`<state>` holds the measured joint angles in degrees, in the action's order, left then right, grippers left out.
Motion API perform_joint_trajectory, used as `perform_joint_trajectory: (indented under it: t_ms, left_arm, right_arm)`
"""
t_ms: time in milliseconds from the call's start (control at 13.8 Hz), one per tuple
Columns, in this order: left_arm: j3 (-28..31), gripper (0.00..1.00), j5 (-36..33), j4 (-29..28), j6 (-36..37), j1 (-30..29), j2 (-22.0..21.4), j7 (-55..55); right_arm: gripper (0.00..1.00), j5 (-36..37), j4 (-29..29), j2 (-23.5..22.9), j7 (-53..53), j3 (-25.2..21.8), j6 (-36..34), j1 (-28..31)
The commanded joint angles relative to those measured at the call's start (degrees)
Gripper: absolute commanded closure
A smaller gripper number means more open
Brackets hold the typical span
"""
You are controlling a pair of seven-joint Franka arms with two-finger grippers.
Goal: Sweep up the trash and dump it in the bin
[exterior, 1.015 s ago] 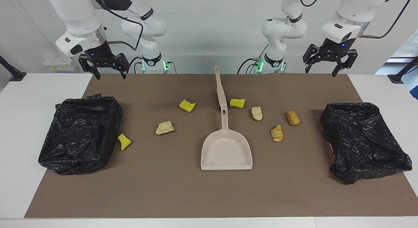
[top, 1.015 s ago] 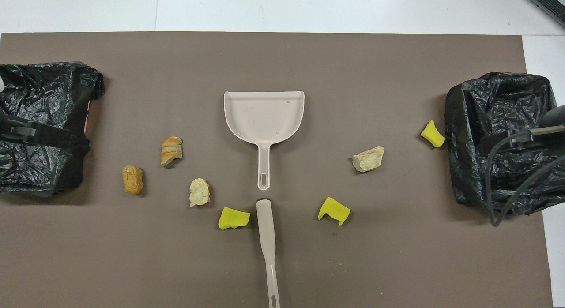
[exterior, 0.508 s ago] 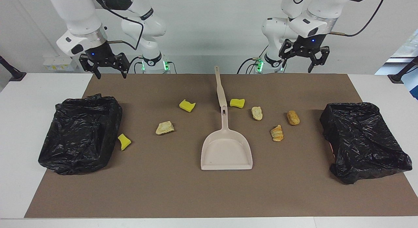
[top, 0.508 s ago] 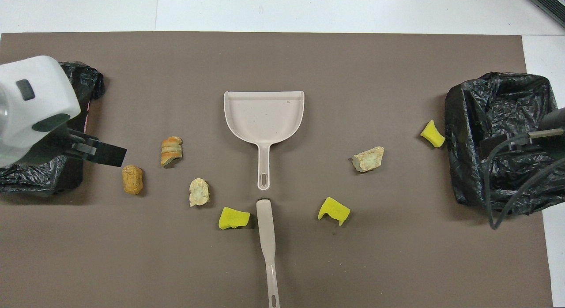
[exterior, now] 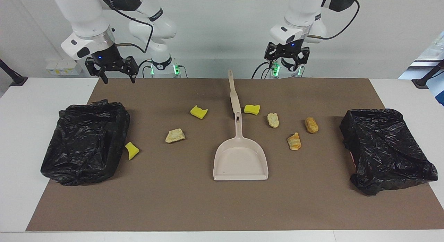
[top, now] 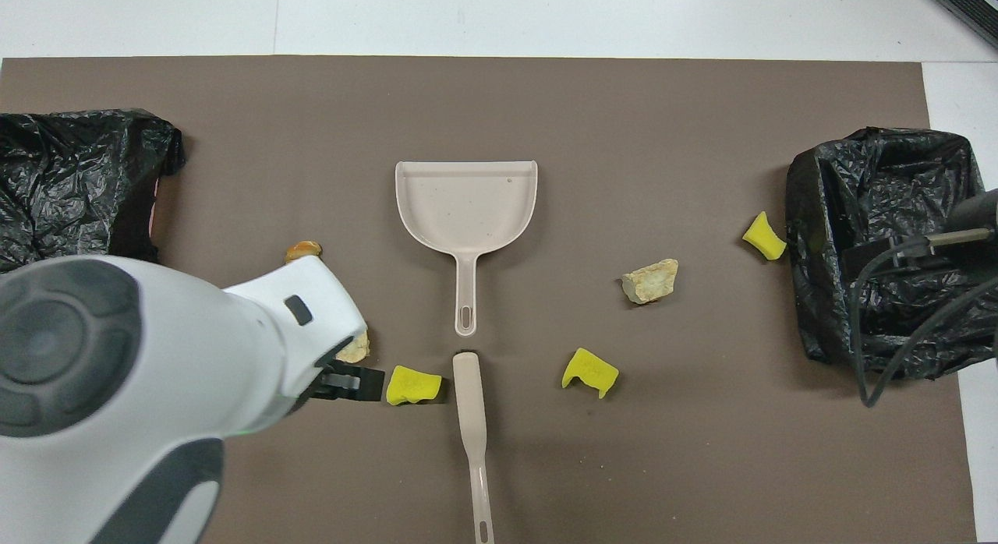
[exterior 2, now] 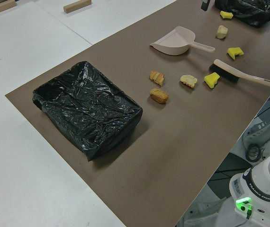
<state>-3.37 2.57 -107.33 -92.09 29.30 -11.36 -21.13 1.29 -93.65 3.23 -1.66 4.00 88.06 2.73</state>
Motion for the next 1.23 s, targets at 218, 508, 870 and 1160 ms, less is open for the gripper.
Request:
perform_joint_trajectory:
  t_ms: [218,508,870,1160]
  left_arm:
    - [1.0,0.0,0.7,-16.7,-14.2,12.3,-4.7,-14.8]
    - [1.0,0.0,0.7,-20.9,-19.9,17.2,-3.4,-18.1]
    - [1.0,0.0,0.7,-29.0,-31.6,25.7,0.5,-27.5]
    - [0.9,0.0,0.9,-30.8,-35.8,27.4,2.7,-31.4]
  right_arm:
    - [0.0,-0.8,-0.6,-1.2,1.0,3.2,-0.5,-0.4]
    - [0.0,-2.8,-0.7,-4.5,1.7,5.0,2.6,-0.5]
    - [0.0,-2.8,-0.7,-9.2,12.2,5.5,8.4,-7.7]
    - [0.0,-2.0,-0.9,-12.5,20.2,5.5,13.3,-13.2]
